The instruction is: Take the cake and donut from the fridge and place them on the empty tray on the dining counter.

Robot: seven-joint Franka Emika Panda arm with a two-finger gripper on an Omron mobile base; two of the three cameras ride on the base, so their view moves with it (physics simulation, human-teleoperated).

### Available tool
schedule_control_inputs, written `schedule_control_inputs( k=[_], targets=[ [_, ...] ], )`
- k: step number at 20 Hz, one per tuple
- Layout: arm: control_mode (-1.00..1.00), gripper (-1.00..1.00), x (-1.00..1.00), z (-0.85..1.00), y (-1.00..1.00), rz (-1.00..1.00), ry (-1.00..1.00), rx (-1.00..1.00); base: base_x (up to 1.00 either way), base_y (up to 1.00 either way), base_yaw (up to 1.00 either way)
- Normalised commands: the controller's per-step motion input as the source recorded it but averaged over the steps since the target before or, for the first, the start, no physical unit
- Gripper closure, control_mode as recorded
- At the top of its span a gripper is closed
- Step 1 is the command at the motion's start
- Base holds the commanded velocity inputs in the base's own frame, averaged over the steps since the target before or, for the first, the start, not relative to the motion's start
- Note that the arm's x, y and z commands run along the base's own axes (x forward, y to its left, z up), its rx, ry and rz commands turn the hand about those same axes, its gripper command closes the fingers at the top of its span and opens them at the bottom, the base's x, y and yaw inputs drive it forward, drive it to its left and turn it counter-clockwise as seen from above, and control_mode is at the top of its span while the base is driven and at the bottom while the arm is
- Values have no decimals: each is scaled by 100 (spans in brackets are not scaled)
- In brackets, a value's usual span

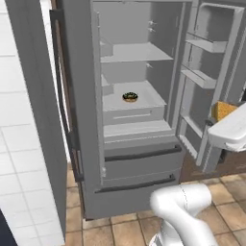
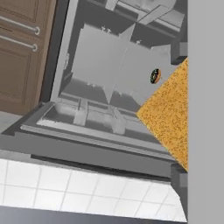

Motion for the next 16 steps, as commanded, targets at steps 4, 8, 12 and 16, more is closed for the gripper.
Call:
schedule_control_inputs(
  k=[4, 8, 12, 16],
  targets=[
    [100, 100, 0, 0, 0, 0, 0, 0, -47, 0, 5],
    [100, 100, 0, 0, 0, 0, 0, 0, -39, 0, 5],
    [100, 100, 0, 0, 0, 0, 0, 0, -58, -6, -5],
    [100, 100, 0, 0, 0, 0, 0, 0, -70, -17, -30]
  ],
)
